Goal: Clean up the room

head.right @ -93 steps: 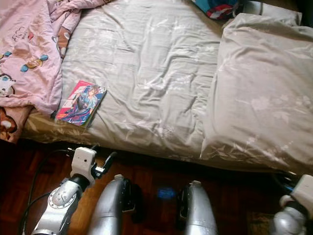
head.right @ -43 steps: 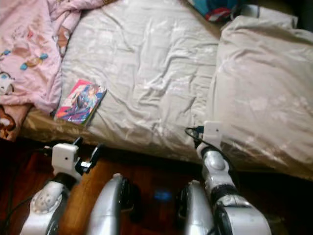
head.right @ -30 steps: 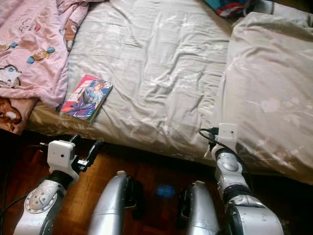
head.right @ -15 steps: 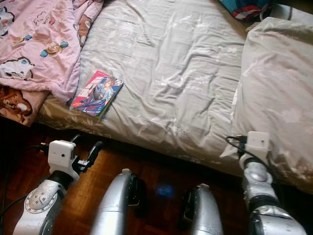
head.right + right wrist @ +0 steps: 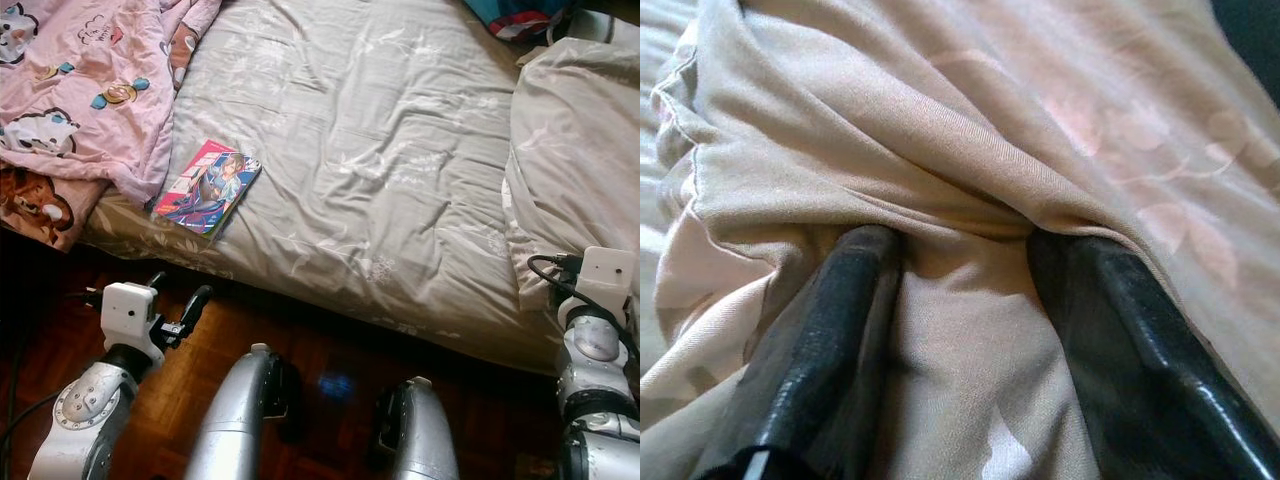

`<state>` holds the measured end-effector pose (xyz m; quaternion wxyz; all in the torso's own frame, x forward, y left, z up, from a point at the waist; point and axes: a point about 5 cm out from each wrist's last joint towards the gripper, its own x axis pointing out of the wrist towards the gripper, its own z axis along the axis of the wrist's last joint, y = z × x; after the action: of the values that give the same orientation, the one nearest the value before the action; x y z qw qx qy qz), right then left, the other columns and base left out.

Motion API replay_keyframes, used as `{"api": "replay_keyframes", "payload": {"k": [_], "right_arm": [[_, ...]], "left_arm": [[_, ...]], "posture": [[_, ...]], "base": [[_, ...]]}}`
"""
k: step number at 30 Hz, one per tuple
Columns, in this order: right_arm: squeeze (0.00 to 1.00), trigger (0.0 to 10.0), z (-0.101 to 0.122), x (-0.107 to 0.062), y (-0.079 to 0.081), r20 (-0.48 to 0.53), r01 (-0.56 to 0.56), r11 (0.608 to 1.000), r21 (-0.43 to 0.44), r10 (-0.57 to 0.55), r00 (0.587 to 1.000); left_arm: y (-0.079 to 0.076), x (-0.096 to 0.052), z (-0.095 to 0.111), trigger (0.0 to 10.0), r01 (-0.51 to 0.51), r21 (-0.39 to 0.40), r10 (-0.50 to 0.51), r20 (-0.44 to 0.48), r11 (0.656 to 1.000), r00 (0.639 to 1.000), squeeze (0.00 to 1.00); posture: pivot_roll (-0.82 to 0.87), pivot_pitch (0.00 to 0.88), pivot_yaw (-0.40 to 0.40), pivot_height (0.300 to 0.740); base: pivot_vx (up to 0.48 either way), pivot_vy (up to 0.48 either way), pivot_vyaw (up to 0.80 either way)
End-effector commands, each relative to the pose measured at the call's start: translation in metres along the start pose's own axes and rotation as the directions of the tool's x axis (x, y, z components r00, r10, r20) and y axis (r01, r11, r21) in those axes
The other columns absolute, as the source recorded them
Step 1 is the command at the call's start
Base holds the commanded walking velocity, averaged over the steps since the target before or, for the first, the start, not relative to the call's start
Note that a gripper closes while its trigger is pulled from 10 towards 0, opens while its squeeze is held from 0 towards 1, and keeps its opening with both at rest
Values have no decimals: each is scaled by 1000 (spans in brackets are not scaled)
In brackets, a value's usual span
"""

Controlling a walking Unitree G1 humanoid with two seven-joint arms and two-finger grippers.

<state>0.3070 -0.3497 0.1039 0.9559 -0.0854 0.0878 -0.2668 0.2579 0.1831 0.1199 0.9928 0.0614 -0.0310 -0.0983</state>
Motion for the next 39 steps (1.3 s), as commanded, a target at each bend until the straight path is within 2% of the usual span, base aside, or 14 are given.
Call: {"api": "replay_keyframes", "payload": {"k": [1,7,10,13,15,18,20,25,29,32,39], "right_arm": [[0,10000,-42,-18,8,-134,-18,1000,12,20,991],[0,10000,-66,-31,24,-200,-36,998,44,44,979],[0,10000,-71,-37,34,-197,-56,996,66,68,978],[0,10000,-70,-42,48,-137,-115,988,98,128,982],[0,10000,-67,-48,61,-57,-188,973,131,197,979],[0,10000,-64,-52,68,-4,-221,966,134,224,975],[0,10000,-57,-58,78,91,-263,953,149,251,964],[0,10000,-49,-63,85,162,-283,947,151,258,952],[0,10000,-42,-73,93,240,-287,942,175,242,940],[0,10000,-38,-78,93,273,-284,940,191,227,935],[0,10000,-33,-82,99,291,-304,929,211,237,927]], "left_arm": [[0,-6,-10,10000,-3,-8,3,-42,1000,999,0],[2,-5,-11,10000,-1,-6,1,-48,1000,999,0],[4,-6,-16,10000,-1,-5,1,-62,1000,998,0],[4,-4,-25,10000,-5,-6,4,-81,1000,997,0],[3,-3,-29,10000,-9,-10,8,-89,1000,996,0],[3,-1,-31,10000,-10,-11,9,-92,1000,996,0],[3,3,-33,10000,-14,-13,13,-96,1000,995,0],[2,7,-37,10000,-19,-15,17,-103,1000,994,0],[2,13,-45,10000,-33,-21,31,-105,999,994,0],[2,19,-45,10000,-42,-24,40,-90,999,995,0],[-1,33,-43,10000,-49,-35,47,-59,998,997,0]], "posture": [[170,450,87,644],[177,448,91,644],[167,443,86,644],[146,424,79,644],[137,415,75,644],[131,404,75,644],[116,393,73,644],[98,376,70,644],[66,330,53,644],[50,298,45,644],[40,260,32,644]], "base": [[0,0,0],[0,0,0],[0,0,0],[0,0,0],[0,0,0],[0,0,0],[0,0,0],[0,0,0],[0,0,0],[0,0,0],[0,0,0]]}}
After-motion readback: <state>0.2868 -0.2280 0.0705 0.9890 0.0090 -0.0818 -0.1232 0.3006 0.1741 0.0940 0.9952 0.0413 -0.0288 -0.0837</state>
